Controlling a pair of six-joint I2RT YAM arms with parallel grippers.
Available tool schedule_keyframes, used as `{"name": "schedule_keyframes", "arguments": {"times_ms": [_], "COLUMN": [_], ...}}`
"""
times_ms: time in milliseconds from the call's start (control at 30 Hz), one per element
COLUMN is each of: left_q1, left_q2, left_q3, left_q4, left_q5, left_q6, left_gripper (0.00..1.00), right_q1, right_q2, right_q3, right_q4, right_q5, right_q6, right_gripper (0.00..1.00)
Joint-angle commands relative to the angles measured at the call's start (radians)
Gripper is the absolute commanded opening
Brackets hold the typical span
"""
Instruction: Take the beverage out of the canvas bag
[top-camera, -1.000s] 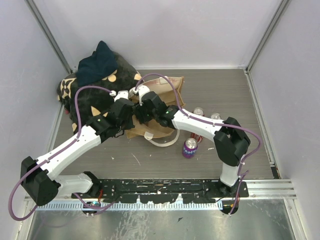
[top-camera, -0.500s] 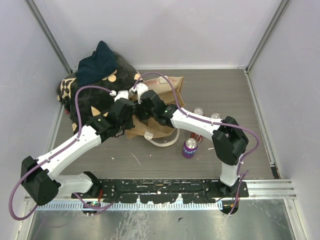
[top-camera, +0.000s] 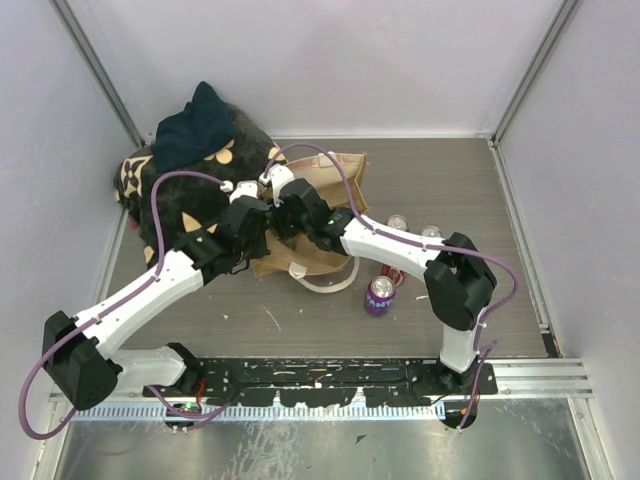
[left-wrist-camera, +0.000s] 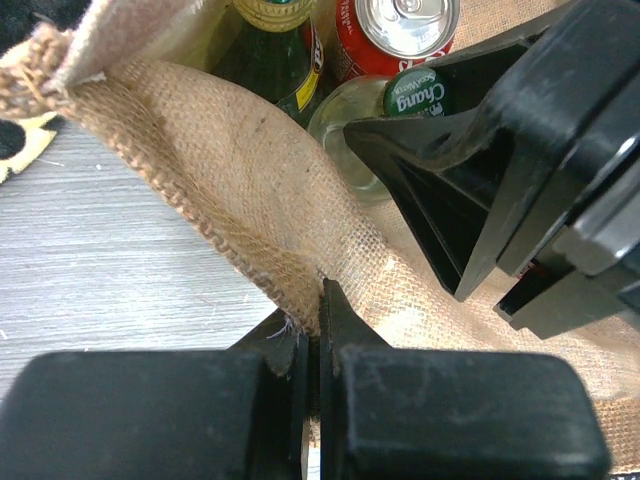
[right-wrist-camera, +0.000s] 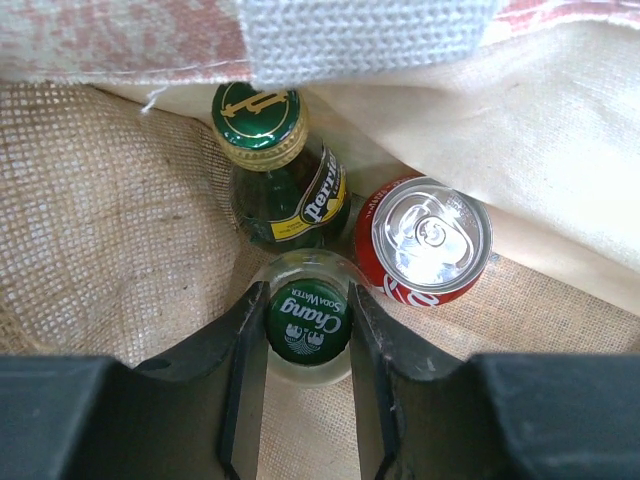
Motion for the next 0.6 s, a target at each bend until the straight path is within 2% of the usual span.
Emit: {"name": "schedule_keyframes", "arguments": {"times_ms": [0,400,567], "left_q1": [-0.001,-0.002,-0.002], "left_q2": [0.019,0.038,0.038], "left_q3": [-0.03,-0.021,-0.02], "left_q4": [-0.013,0.004,0.001], "left_q5": [-0.014,-0.012,-0.013], "left_q6": [0.014,0.024,0.025], "left_gripper": [0.06,0.06,0.06], "right_q1": [0.014,0.022,0.022], "right_q2": [-0.09,-0.344,-0.465], "right_q3": [0.023,-0.014,0.002], "right_q4": [0.111,0.197,0.138], "right_q5": [0.017,0.167,0.239], "right_q6": [-0.054,-0.13,-0.128], "right_gripper": [0.01,0.01,0.01]}}
